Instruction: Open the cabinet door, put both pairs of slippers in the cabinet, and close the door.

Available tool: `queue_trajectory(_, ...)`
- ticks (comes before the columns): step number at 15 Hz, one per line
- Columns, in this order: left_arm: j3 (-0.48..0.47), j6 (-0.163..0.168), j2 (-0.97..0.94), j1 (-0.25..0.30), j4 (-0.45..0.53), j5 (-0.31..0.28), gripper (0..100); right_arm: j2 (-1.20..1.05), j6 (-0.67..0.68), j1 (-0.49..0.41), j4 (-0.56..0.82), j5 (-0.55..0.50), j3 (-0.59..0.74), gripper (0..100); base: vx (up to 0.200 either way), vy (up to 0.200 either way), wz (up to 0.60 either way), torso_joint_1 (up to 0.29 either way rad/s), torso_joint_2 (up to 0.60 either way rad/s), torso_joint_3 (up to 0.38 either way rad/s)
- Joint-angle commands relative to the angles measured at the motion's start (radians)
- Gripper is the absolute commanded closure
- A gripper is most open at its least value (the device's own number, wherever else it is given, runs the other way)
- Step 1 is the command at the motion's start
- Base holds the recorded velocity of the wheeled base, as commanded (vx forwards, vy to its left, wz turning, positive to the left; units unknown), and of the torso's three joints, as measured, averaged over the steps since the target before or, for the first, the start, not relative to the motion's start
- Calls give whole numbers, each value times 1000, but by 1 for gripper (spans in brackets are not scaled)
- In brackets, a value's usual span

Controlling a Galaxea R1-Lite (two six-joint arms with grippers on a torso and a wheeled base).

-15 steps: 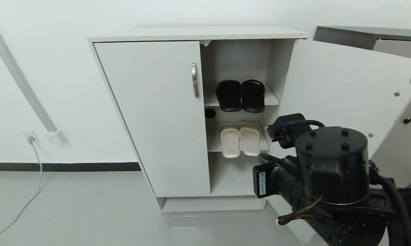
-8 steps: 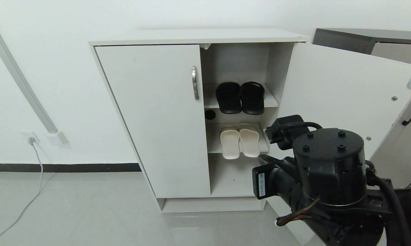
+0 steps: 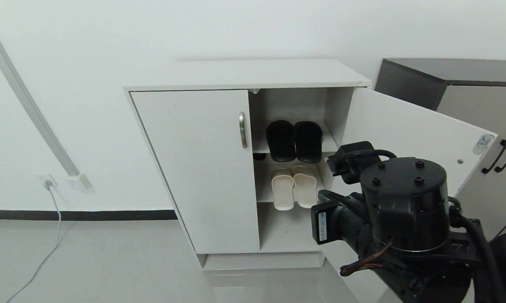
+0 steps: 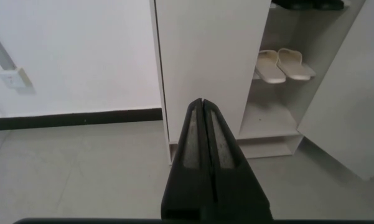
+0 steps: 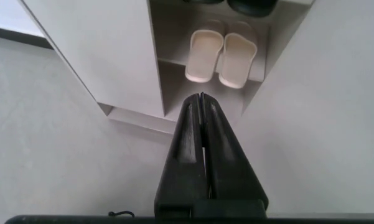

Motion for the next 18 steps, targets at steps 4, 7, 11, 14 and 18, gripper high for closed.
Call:
queue_trajectory(4, 0, 0, 0, 0, 0, 0, 100, 1, 0, 2, 1, 1, 0, 100, 0, 0, 0, 130, -462, -332)
queue_trajectory(7, 0, 0, 0, 0, 0, 0, 100, 2, 0, 2, 1, 1, 0, 100, 0, 0, 0, 172, -469, -320)
queue_trajectory(11, 0, 0, 0, 0, 0, 0, 100, 2, 0, 2, 1, 1, 0, 100, 0, 0, 0, 178, -492, -316)
queue_trajectory(14, 0, 0, 0, -1, 0, 0, 100, 1, 0, 2, 1, 1, 0, 100, 0, 0, 0, 196, -505, -318)
queue_trajectory(18, 0, 0, 0, 0, 0, 0, 100, 1, 1, 2, -2, 2, 9, 100, 0, 0, 0, 222, -537, -317)
